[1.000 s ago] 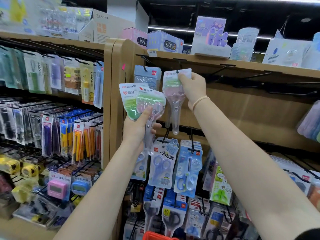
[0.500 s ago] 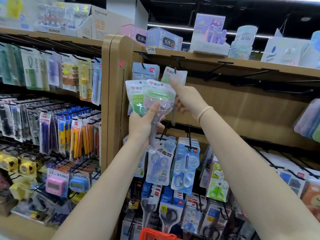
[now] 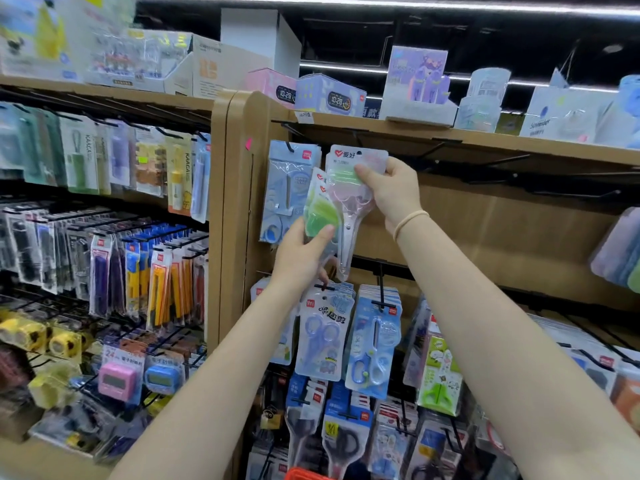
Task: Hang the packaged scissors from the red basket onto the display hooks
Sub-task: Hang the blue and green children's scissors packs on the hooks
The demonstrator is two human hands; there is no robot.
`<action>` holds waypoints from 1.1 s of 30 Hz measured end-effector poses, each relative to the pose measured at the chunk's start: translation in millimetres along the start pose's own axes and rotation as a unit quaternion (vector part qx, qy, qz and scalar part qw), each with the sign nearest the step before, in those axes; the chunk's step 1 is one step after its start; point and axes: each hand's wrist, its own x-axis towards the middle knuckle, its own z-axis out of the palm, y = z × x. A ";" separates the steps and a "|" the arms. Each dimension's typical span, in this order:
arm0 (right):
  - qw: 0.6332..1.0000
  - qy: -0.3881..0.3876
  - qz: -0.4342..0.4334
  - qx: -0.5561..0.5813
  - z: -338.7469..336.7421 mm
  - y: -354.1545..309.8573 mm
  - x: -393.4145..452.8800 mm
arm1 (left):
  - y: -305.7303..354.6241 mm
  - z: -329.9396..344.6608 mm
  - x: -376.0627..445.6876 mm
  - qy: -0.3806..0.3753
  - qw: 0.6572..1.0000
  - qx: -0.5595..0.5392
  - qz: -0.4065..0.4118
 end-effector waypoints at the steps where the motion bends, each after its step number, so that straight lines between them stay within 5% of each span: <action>1: 1.000 0.005 -0.005 -0.001 2.2 0.0 1.7 | 0.2 -1.4 0.7 0.018 1.000 -0.014 0.004; 18: 0.996 0.042 0.018 -0.073 21.7 1.9 16.2 | -2.1 -22.5 3.6 0.158 0.977 -0.146 -0.015; 30: 0.979 0.138 -0.019 -0.152 12.1 6.3 7.9 | -2.1 -21.0 -3.1 0.092 0.987 -0.120 0.052; 33: 0.987 0.084 -0.025 -0.137 9.2 2.2 -4.4 | -3.6 -16.3 -2.7 0.096 0.986 -0.135 0.039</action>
